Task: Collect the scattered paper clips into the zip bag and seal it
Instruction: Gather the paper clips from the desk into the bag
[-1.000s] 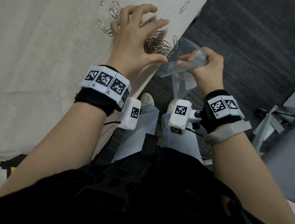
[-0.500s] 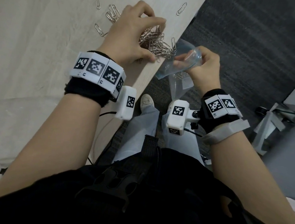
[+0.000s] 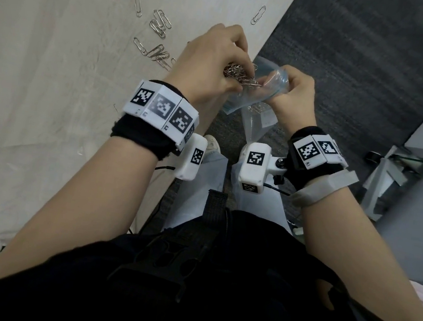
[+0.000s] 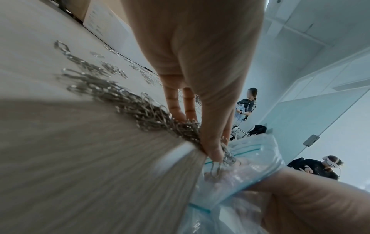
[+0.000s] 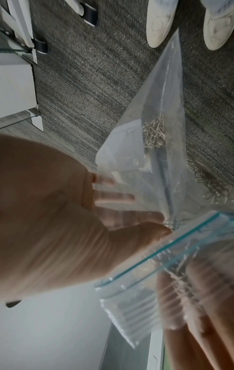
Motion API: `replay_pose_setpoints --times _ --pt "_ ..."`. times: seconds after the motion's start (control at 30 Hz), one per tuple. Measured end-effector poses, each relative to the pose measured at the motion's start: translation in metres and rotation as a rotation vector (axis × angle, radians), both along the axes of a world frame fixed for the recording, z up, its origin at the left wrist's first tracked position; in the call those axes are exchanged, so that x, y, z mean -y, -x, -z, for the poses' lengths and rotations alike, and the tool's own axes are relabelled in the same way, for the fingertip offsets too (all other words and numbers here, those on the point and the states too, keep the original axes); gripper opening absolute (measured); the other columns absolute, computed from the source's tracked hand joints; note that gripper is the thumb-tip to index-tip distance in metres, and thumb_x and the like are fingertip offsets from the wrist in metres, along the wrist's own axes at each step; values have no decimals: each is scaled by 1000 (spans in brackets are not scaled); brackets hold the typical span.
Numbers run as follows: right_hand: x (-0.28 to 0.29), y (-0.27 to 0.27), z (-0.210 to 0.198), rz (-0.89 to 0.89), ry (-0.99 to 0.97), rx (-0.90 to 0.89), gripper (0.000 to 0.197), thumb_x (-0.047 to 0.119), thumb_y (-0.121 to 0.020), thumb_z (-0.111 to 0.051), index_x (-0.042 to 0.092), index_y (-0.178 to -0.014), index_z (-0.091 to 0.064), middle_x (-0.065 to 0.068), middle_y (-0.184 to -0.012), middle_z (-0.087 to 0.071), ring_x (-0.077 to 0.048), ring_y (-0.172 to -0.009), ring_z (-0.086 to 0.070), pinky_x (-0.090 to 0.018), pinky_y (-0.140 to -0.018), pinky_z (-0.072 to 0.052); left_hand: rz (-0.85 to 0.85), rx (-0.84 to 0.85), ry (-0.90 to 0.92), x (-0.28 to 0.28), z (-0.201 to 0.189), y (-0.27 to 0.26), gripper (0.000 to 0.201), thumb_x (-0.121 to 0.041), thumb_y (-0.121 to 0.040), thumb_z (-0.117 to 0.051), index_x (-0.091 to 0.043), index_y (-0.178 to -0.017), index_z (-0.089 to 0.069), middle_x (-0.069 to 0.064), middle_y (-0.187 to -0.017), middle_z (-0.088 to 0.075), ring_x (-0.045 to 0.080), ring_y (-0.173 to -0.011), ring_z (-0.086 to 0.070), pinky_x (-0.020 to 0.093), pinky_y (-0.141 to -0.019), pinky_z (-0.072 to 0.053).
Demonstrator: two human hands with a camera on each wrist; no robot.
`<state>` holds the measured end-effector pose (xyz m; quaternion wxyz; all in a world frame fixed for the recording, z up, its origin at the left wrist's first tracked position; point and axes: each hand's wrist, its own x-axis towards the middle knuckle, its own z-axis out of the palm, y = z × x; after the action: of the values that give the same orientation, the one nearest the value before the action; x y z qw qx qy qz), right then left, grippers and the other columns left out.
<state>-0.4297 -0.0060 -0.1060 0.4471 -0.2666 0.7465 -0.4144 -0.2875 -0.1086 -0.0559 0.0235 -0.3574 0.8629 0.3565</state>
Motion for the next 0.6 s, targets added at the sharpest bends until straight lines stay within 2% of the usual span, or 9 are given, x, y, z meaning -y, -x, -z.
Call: replay_pose_setpoints --times 0.07,0.13,0.17,0.2,0.23,0.3,0.5,0.6 --pt "0 0 0 4 1 3 24 8 -67 -76 -9 -78 -64 -13 -70 -61 -16 -69 -50 -30 -62 -41 14 -8 3 -1 0 1 26 -24 -74 -75 -25 -99 -71 2 -108 -58 23 -104 -49 37 -83 -41" --pt "0 0 -1 7 15 13 28 10 -65 -78 -9 -78 -63 -27 -77 -65 -17 -70 -51 -31 -63 -42 24 -18 17 -3 0 2 26 -22 -75 -73 -23 -101 -70 3 -108 -59 25 -104 -49 37 -82 -40" --pt "0 1 0 3 22 14 29 12 -64 -78 -9 -77 -62 -29 -79 -65 -17 -70 -50 -31 -63 -41 25 -25 26 -5 1 3 27 -21 -76 -72 -22 -103 -69 4 -108 -60 25 -104 -49 37 -81 -40" --pt "0 1 0 -3 25 14 29 13 -63 -79 -7 -74 -61 -26 -74 -63 -17 -70 -49 -31 -62 -40 22 -34 36 -6 1 3 30 -20 -76 -71 -20 -106 -67 5 -108 -60 26 -104 -49 37 -81 -39" --pt "0 1 0 -7 23 17 26 13 -63 -80 -2 -72 -60 -17 -67 -59 -16 -69 -47 -30 -62 -38 18 -45 44 -8 1 4 32 -19 -77 -70 -19 -108 -66 6 -108 -60 26 -104 -49 36 -81 -38" --pt "0 1 2 -9 22 28 23 13 -64 -81 7 -71 -61 -2 -64 -53 -16 -68 -46 -29 -61 -37 16 -69 51 -10 1 5 35 -15 -76 -68 -16 -111 -64 6 -108 -62 27 -104 -50 33 -80 -36" --pt "-1 0 4 -30 10 -1 20 12 -65 -80 10 -65 -60 4 -62 -52 -12 -65 -44 -28 -59 -37 16 -113 -21 -12 -1 5 41 -13 -74 -73 -15 -113 -65 6 -109 -66 27 -103 -52 24 -80 -32" --pt "0 -1 4 -15 2 20 28 11 -65 -80 -9 -75 -63 -8 -70 -58 -18 -70 -50 -34 -64 -43 -27 -160 -30 -8 -1 -5 46 -23 -69 -76 -16 -113 -65 4 -112 -66 26 -106 -53 23 -84 -34"
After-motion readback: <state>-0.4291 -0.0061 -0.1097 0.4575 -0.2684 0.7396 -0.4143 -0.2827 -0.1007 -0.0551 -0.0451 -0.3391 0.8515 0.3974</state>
